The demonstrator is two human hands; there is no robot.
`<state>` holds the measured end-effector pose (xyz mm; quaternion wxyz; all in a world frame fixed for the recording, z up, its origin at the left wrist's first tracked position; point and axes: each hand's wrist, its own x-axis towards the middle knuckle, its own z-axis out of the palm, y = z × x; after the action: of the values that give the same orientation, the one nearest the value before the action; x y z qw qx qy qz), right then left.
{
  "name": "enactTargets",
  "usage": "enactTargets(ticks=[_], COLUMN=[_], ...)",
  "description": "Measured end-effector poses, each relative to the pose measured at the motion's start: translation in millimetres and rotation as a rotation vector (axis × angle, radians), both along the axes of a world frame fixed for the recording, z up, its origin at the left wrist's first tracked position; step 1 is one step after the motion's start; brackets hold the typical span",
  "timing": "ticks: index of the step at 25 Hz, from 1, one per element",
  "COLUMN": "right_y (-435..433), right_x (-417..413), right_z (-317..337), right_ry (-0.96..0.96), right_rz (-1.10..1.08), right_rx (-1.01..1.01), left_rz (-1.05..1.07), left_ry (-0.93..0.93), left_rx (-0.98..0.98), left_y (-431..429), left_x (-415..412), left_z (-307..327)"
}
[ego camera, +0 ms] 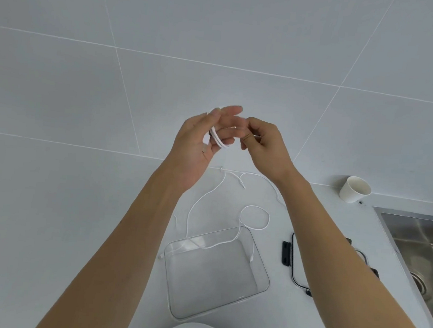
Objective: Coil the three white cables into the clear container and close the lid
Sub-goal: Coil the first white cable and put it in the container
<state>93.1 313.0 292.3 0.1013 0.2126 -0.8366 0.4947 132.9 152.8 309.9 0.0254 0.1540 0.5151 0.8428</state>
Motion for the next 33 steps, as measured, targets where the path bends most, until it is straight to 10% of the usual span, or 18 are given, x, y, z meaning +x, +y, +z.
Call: enactTargets(ticks=[7, 17, 25, 33], right_y=[-12, -5, 5, 1], right_x=[8, 19, 37, 46], right_z=[4, 29, 55, 51], right_ry=[-0.035, -0.128, -0.088, -0.117], right_rz=[-0.035, -0.094, -0.017, 0.027], right_rx=[0.053, 0.055, 0.001, 0.002], left_rz=[0.110, 0.384, 0.214, 0.347], left_ry=[0.033, 0.107, 0.075, -0.025], left_rx=[0.036, -0.513, -0.705, -0.346], left_y=[-14, -6, 1, -6], left_x=[-21, -43, -18, -11], left_z=[23, 24, 16, 16])
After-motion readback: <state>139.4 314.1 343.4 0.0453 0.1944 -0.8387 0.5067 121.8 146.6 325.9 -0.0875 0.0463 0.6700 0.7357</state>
